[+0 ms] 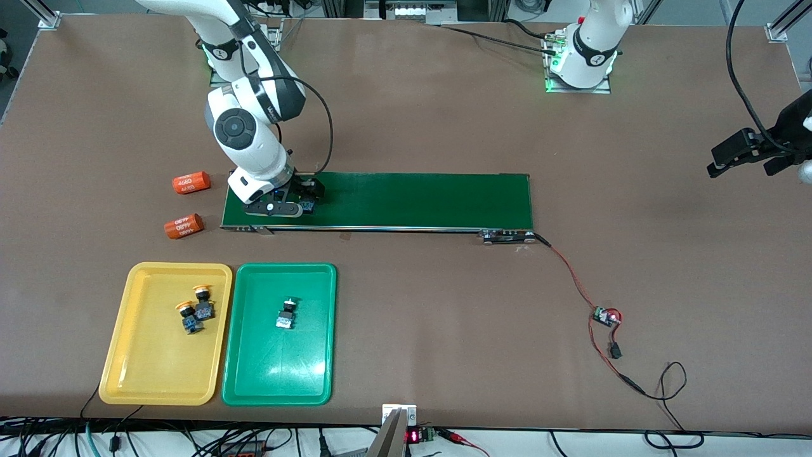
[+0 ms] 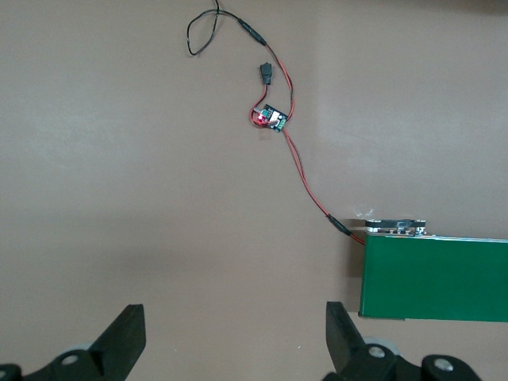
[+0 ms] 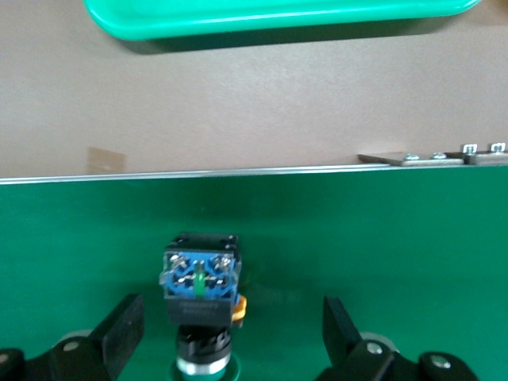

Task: Sort buttons by color to trays
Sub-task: 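Carry the green-capped button with the right gripper into the green tray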

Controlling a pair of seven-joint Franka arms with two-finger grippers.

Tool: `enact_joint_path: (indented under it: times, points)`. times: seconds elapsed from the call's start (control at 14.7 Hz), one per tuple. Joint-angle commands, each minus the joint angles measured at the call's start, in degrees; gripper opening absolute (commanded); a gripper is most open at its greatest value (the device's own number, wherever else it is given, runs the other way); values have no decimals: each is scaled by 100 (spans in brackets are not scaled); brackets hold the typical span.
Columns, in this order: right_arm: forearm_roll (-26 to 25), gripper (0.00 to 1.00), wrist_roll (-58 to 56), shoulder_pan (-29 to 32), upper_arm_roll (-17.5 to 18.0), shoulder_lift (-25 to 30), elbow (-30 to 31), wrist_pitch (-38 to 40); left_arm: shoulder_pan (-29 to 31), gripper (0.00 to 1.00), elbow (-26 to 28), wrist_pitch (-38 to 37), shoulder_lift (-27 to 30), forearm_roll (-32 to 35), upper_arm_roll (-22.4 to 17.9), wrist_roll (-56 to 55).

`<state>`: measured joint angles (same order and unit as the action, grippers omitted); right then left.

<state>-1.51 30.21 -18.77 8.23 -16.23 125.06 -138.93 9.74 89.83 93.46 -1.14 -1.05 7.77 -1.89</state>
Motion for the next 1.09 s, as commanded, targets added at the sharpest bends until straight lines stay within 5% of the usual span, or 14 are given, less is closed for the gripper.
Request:
enact_joint_path:
  times: [0.0, 0.48, 0.68, 0.82, 1.02]
  points:
    - [-332, 93, 108, 67, 4, -328, -140, -38, 36, 100, 79, 76, 79, -35, 5, 110]
    - [-367, 14, -51, 268, -5, -250, -578, 337, 36, 100, 79, 50, 87, -18, 23, 119]
    - [-350, 14, -348, 313, -5, -311, -1945, 1707, 36, 100, 87, 32, 96, -18, 23, 119]
    - [-253, 14, -778, 418, -5, -468, -2650, 1808, 36, 100, 87, 32, 88, -18, 23, 119]
    - [-253, 14, -1349, 410, 4, -1415, -3827, 1660, 36, 100, 87, 6, 96, -18, 23, 119]
